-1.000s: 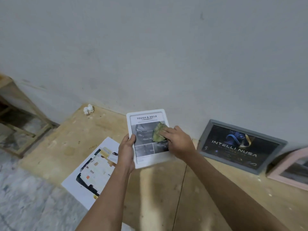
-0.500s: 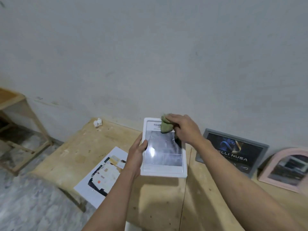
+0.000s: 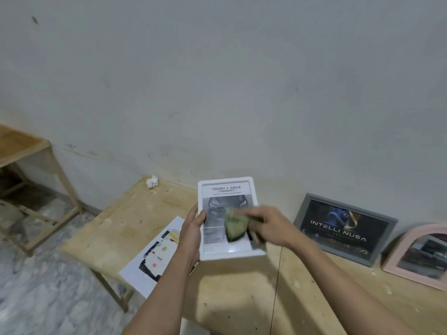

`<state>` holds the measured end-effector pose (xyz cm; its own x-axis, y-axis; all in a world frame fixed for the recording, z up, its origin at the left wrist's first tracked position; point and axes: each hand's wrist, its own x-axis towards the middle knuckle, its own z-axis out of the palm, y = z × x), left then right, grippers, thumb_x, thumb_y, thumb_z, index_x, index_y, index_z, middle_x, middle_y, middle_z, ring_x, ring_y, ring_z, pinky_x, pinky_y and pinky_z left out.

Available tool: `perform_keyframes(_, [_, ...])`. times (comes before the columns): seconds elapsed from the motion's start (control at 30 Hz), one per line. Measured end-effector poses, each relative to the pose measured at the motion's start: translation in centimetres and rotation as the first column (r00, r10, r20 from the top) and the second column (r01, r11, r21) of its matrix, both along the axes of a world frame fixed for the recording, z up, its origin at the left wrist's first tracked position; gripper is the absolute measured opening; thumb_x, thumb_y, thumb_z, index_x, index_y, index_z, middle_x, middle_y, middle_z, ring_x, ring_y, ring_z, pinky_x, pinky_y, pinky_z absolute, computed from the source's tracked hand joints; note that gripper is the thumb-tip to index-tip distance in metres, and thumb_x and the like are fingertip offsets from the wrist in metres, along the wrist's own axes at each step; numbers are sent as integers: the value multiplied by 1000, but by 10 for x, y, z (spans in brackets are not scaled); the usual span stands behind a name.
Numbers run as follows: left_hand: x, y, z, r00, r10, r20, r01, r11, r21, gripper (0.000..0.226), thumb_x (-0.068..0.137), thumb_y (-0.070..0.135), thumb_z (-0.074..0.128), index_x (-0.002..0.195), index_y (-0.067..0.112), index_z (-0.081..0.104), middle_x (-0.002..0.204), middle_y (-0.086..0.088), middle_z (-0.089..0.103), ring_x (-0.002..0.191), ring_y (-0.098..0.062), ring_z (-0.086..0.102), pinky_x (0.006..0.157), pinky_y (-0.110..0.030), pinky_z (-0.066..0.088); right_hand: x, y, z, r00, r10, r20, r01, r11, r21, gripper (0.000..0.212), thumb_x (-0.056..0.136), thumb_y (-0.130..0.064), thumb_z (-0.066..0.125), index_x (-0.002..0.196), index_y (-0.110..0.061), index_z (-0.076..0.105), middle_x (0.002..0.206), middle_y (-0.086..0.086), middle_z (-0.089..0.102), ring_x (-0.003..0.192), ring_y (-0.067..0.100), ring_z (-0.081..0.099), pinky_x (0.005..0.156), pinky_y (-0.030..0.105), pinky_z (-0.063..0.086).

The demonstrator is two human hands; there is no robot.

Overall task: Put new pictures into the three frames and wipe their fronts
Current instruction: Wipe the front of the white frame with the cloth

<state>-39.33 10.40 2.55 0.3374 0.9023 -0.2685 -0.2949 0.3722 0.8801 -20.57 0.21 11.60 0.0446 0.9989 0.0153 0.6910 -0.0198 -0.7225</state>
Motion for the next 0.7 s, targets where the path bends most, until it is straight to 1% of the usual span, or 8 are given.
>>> perform_keyframes(0.07, [5,-1,12,998,-56,-3,56,997,52,36,102,24,51,135,36,60,128,-2,70,113,-28,69,95,-56,55,2,29,13,954,-203,220,126,939,322,56,84,3,53,124,-35,63,125,-11,64,106,17,56,95,28,41])
perform_keyframes(0.13, [12,-4,25,994,-111,-8,111,989,95,37,100,28,54,134,37,61,130,0,69,119,-27,66,102,-56,50,-7,53,10,855,-311,415,95,881,463,59,76,3,58,123,-32,63,132,-6,61,106,25,53,93,38,41])
perform_keyframes(0.23, [14,-1,39,992,-120,43,114,985,128,42,94,33,60,135,35,61,134,-2,67,127,-27,60,110,-55,42,-34,64,-10,851,-229,472,-14,889,458,55,72,-1,65,121,-25,65,127,-4,64,111,28,55,94,39,41])
perform_keyframes(0.37, [-10,5,42,996,-8,87,7,1000,12,32,102,17,48,129,22,66,118,-16,73,103,-34,70,94,-50,54,-60,33,-35,875,-17,483,-211,886,413,52,74,-2,63,120,-27,65,123,-9,66,103,24,56,88,35,42])
perform_keyframes(0.43, [-20,7,36,999,40,9,-40,999,20,31,101,22,49,127,24,67,118,-12,73,105,-33,71,94,-50,55,-68,15,-45,864,141,483,-337,875,348,48,75,-3,63,115,-27,68,116,-10,69,95,23,58,84,31,42])
perform_keyframes(0.53, [-26,6,28,995,46,-87,-41,998,56,28,101,25,49,119,25,71,117,-5,75,107,-26,71,97,-47,53,-75,3,-25,898,293,328,-343,933,106,46,79,1,58,110,-30,70,90,-16,69,83,3,57,80,29,46])
perform_keyframes(0.63, [-27,-2,38,985,29,-173,-13,996,93,31,105,19,43,99,17,73,93,-1,78,88,-21,74,85,-40,57,-56,1,15,963,257,-83,-270,930,-249,42,84,0,57,111,-29,71,84,-17,69,72,-10,58,71,15,46])
perform_keyframes(0.7, [-26,-2,41,982,19,-189,5,992,124,31,104,19,45,94,18,74,90,0,78,92,-26,72,91,-48,55,-41,12,31,977,85,-194,-110,986,-124,44,85,3,56,113,-27,71,87,-19,70,81,-3,62,74,14,47])
